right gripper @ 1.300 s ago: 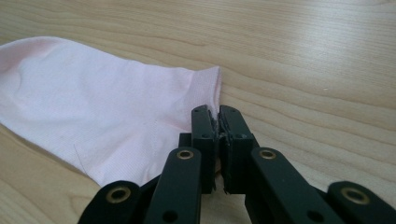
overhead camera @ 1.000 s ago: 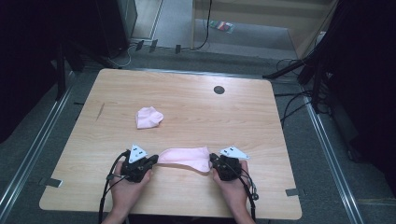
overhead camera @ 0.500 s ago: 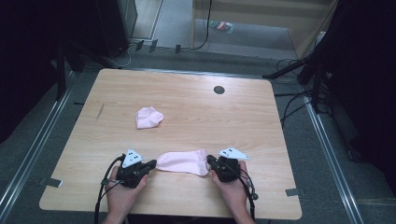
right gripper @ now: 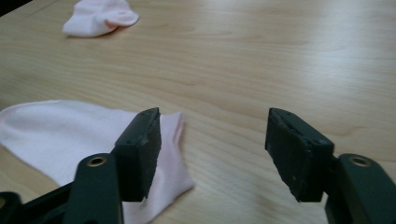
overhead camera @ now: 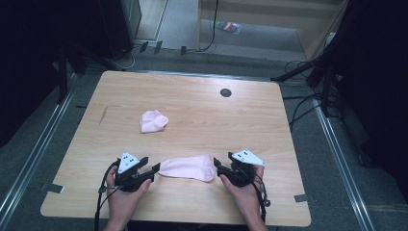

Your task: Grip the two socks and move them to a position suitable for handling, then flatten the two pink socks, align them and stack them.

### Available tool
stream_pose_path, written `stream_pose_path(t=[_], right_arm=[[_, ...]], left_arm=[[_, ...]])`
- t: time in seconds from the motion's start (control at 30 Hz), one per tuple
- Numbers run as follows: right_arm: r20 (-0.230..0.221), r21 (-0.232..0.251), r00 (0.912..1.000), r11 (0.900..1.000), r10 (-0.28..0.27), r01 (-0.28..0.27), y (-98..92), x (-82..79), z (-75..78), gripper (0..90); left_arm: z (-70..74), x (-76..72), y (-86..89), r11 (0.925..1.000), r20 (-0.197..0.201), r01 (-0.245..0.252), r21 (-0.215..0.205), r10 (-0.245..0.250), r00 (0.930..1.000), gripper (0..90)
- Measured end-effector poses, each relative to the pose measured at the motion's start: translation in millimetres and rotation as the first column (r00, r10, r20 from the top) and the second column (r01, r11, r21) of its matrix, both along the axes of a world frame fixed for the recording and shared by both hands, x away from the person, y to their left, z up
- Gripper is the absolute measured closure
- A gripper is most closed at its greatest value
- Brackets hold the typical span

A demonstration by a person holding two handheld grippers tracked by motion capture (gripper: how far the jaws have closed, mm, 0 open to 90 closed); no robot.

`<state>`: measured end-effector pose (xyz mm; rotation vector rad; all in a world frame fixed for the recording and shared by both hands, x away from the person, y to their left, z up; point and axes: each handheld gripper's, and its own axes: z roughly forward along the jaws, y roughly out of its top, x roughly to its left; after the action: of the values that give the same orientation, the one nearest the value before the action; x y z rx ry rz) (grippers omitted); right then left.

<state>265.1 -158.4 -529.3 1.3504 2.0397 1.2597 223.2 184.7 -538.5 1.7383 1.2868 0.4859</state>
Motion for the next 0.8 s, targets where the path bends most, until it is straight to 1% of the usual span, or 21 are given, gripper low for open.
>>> stream_pose_path(t=[0.07, 0.13, 0.17, 0.2, 0.27, 0.33, 0.4, 0.47, 0.53, 0.63, 0.7, 0.73, 0.77, 0.8], right_arm=[[0.006, 0.0, 0.9998, 1.0, -0.019, 0.019, -4.4, 1.3, 1.4, 30.3], [-0.007, 0.006, 0.9988, 0.999, -0.048, 0.048, -8.7, 2.0, 3.5, 26.8], [-0.012, 0.002, 0.9986, 0.999, -0.051, 0.051, -9.7, 2.0, 4.3, 25.0], [-0.014, -0.007, 0.9979, 0.998, -0.063, 0.063, -10.1, 1.8, 5.6, 21.3], [-0.004, -0.01, 0.997, 0.997, -0.077, 0.077, -10.1, 0.7, 8.2, 15.4], [-0.008, 0.004, 0.9971, 0.997, -0.075, 0.075, -11.6, 1.0, 10.5, 13.4], [-0.009, 0.032, 0.997, 0.996, -0.077, 0.077, -13.8, 0.9, 12.4, 13.2], [-0.003, 0.027, 0.9966, 0.996, -0.082, 0.082, -15.5, 1.3, 13.4, 13.2], [-0.011, 0.026, 0.9958, 0.996, -0.091, 0.091, -16.7, 2.0, 13.5, 13.2], [-0.018, 0.026, 0.9951, 0.995, -0.097, 0.097, -18.1, 3.5, 13.2, 13.4], [-0.022, 0.02, 0.9942, 0.994, -0.105, 0.106, -18.4, 4.0, 13.4, 13.5], [-0.022, 0.025, 0.9937, 0.994, -0.11, 0.111, -19.0, 4.6, 13.8, 13.8], [-0.022, 0.025, 0.9937, 0.994, -0.11, 0.111, -19.0, 4.6, 13.8, 13.8], [-0.026, 0.025, 0.9931, 0.993, -0.115, 0.115, -19.5, 4.7, 14.3, 13.9]], left_arm=[[1.6, 0.1, 4.5, 0.9999, 0.012, -0.013, -0.009, 0.013, 0.9998, 39.8], [2.2, 1.2, 7.9, 0.9998, 0.016, -0.013, -0.017, 0.013, 0.9998, 35.3], [2.6, 1.7, 9.6, 0.9997, 0.019, -0.019, -0.012, 0.02, 0.9996, 32.9], [2.9, 2.3, 11.2, 0.9996, 0.019, -0.021, -0.018, 0.021, 0.9996, 30.5], [3.6, 4.1, 14.3, 0.9993, 0.016, -0.026, -0.028, 0.027, 0.9995, 26.3], [3.9, 4.9, 17.1, 0.9989, 0.016, -0.035, -0.03, 0.036, 0.9992, 23.9], [3.6, 6.4, 19.4, 0.9984, 0.011, -0.045, -0.035, 0.045, 0.9989, 22.6], [3.0, 8.3, 22.0, 0.998, 0.011, -0.052, -0.035, 0.052, 0.9986, 22.6], [3.0, 10.5, 24.0, 0.9977, 0.013, -0.06, -0.032, 0.061, 0.9981, 22.9], [3.9, 16.2, 29.3, 0.9967, 0.019, -0.072, -0.038, 0.072, 0.9972, 27.1], [4.7, 19.7, 32.8, 0.9958, 0.033, -0.08, -0.045, 0.081, 0.9961, 29.2], [5.1, 22.1, 34.4, 0.9955, 0.039, -0.086, -0.04, 0.087, 0.9954, 31.2], [5.5, 25.5, 35.9, 0.9951, 0.047, -0.096, -0.024, 0.097, 0.9942, 31.2], [5.4, 28.9, 36.5, 0.9943, 0.055, -0.105, -0.021, 0.106, 0.9929, 32.6]])
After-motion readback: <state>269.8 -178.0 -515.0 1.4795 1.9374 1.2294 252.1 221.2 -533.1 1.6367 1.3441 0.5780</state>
